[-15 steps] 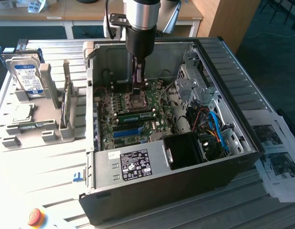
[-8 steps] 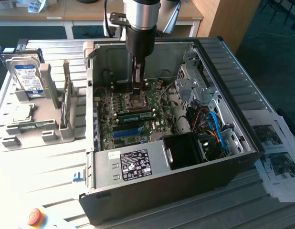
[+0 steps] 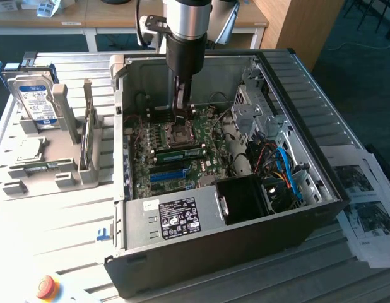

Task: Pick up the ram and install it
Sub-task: 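Press down the ram until it locks into place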

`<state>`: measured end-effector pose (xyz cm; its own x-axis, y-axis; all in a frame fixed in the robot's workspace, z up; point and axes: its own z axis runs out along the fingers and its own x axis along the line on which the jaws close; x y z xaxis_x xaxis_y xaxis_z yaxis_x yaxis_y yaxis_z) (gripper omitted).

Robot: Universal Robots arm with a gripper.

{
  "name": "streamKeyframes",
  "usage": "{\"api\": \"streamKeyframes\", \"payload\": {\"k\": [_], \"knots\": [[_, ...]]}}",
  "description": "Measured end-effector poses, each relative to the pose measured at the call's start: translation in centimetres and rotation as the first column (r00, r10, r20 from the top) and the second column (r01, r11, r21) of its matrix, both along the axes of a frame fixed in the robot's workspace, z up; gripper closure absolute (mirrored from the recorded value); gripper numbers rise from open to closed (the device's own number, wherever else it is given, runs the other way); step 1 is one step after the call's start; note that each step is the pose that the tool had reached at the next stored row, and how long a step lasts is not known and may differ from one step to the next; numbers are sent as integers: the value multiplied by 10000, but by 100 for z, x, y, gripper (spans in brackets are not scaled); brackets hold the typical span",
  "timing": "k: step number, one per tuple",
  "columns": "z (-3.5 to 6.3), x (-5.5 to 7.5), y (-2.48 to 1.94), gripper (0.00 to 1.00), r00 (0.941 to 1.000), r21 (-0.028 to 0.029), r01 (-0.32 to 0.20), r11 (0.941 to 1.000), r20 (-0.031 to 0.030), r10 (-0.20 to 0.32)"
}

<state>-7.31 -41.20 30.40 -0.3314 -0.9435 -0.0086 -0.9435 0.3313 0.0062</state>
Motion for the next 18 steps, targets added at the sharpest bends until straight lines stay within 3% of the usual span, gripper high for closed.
{"api": "streamKeyframes", "payload": {"k": [12,18], "knots": [[0,0,0,90,9936,1,1127,9936,18,-1127],[0,0,0,90,9909,0,1343,9909,18,-1343]]}}
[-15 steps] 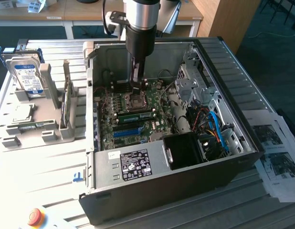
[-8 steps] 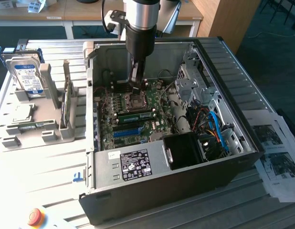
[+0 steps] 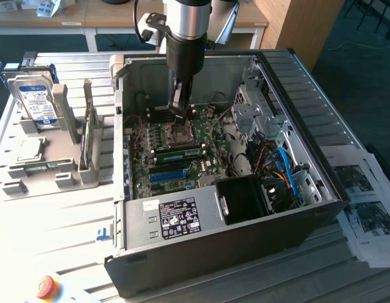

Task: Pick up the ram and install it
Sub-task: 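Press down the ram until it locks into place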

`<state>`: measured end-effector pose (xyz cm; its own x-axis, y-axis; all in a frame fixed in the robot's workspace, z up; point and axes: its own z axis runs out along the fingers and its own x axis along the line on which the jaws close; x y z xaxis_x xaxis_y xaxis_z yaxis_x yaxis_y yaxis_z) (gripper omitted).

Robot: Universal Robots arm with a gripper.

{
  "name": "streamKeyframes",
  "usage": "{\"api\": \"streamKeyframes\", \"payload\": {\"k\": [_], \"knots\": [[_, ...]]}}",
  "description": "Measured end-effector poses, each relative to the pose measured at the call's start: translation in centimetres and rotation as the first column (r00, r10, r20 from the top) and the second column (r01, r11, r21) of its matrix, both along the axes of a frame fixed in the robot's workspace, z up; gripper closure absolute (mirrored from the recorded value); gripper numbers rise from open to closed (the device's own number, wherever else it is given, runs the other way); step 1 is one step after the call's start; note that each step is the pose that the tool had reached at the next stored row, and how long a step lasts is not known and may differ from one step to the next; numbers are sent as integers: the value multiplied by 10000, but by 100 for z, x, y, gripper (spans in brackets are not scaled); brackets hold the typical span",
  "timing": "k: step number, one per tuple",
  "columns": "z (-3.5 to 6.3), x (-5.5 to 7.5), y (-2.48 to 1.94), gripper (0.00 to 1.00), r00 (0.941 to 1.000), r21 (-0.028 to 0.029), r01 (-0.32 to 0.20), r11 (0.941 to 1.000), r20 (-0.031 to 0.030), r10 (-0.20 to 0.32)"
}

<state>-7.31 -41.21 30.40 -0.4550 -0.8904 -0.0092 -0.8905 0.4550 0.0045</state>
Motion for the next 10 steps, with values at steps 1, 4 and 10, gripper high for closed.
{"api": "streamKeyframes", "payload": {"k": [1,4,10], "knots": [[0,0,0,90,10000,1,0,10000,0,0],[0,0,0,90,10000,1,0,10000,0,0],[0,0,0,90,10000,0,47,10000,0,-47]]}}
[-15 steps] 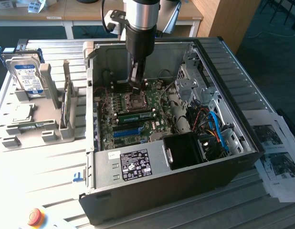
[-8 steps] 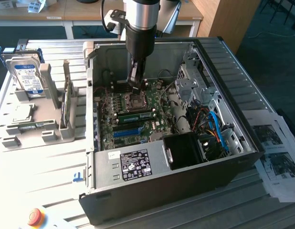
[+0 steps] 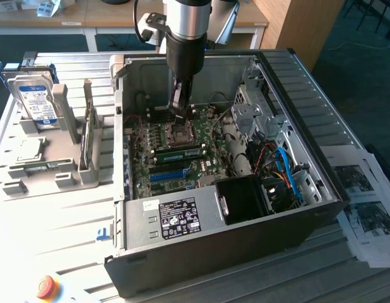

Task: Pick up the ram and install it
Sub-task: 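Press down the ram until it locks into place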

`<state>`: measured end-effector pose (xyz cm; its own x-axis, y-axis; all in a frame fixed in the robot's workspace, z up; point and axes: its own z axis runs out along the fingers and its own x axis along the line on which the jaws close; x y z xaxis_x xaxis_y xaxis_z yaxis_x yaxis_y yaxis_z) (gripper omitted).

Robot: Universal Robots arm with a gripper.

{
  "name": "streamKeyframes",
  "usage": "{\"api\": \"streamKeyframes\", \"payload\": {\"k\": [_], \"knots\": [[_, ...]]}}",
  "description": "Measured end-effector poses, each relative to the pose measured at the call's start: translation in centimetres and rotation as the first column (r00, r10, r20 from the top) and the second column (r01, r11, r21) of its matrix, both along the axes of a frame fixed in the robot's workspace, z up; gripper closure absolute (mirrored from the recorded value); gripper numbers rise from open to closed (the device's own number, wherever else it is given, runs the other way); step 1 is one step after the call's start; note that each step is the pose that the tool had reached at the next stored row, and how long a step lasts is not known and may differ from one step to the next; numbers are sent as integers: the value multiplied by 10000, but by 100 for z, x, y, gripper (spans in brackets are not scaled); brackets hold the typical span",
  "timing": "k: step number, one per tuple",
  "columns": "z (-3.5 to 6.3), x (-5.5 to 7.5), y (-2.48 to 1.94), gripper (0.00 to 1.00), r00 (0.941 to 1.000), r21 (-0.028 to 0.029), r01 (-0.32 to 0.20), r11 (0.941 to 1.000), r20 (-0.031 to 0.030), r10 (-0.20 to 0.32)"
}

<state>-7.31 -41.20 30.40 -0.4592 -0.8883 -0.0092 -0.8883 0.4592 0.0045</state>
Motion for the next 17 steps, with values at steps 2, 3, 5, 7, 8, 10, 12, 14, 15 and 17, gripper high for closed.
{"api": "streamKeyframes", "payload": {"k": [2,3,5,7,8,10,12,14,15,17], "knots": [[0,0,0,90,10000,1,71,10000,6,-71],[0,0,0,90,9999,1,123,9999,10,-123],[0,0,0,90,9997,1,251,9997,20,-251],[0,0,0,90,9991,1,412,9992,33,-412],[0,0,0,90,9987,2,501,9987,41,-501],[0,0,0,90,9976,2,687,9976,57,-687],[0,0,0,90,9962,5,865,9963,80,-865],[0,0,0,90,9950,8,996,9950,117,-996],[0,0,0,90,9943,10,1054,9944,131,-1054],[0,0,0,90,9928,13,1188,9929,160,-1188]]}}
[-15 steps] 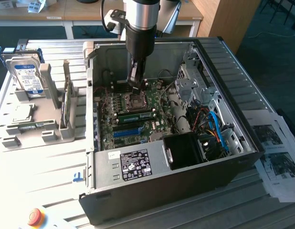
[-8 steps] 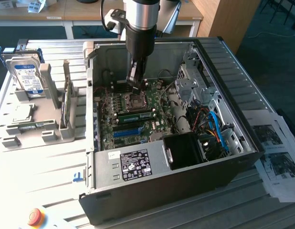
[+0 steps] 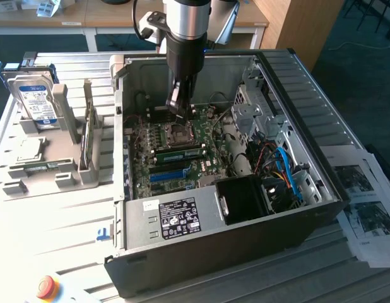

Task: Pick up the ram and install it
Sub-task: 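Press down the ram until it locks into place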

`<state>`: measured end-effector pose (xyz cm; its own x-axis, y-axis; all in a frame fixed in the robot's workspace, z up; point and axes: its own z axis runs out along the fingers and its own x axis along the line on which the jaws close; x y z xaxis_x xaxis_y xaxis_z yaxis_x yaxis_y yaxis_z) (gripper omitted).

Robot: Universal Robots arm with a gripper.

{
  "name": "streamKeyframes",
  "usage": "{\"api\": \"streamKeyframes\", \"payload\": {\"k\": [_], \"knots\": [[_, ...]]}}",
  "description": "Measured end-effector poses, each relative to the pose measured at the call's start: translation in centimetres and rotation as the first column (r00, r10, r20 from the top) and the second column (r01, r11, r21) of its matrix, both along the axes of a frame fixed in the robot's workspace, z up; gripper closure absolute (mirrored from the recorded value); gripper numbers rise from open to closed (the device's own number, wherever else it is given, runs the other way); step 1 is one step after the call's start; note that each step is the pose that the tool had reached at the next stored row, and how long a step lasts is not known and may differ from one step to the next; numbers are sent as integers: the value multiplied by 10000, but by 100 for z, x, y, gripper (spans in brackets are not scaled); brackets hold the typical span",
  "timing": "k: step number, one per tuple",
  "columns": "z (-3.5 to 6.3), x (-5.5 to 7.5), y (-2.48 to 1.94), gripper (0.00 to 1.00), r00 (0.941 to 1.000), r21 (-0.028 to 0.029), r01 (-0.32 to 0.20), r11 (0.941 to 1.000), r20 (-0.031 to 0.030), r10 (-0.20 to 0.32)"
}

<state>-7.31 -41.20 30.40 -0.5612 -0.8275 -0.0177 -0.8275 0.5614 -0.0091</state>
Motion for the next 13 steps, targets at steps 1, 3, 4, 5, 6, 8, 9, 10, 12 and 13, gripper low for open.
{"api": "streamKeyframes", "payload": {"k": [1,3,4,5,6,8,9,10,12,13], "knots": [[0,0,0,90,10000,0,73,10000,9,-73],[0,0,0,90,9997,0,229,9997,26,-229],[0,0,0,90,9995,0,308,9995,35,-308],[0,0,0,90,9992,1,389,9992,47,-389],[0,0,0,90,9989,1,455,9990,56,-455],[0,0,0,90,9982,3,598,9982,77,-598],[0,-1,0,90,9977,3,678,9977,91,-678],[0,0,0,90,9971,4,756,9971,104,-756],[0,0,0,90,9957,6,918,9958,130,-918],[0,0,0,90,9948,7,1004,9949,139,-1004]]}}
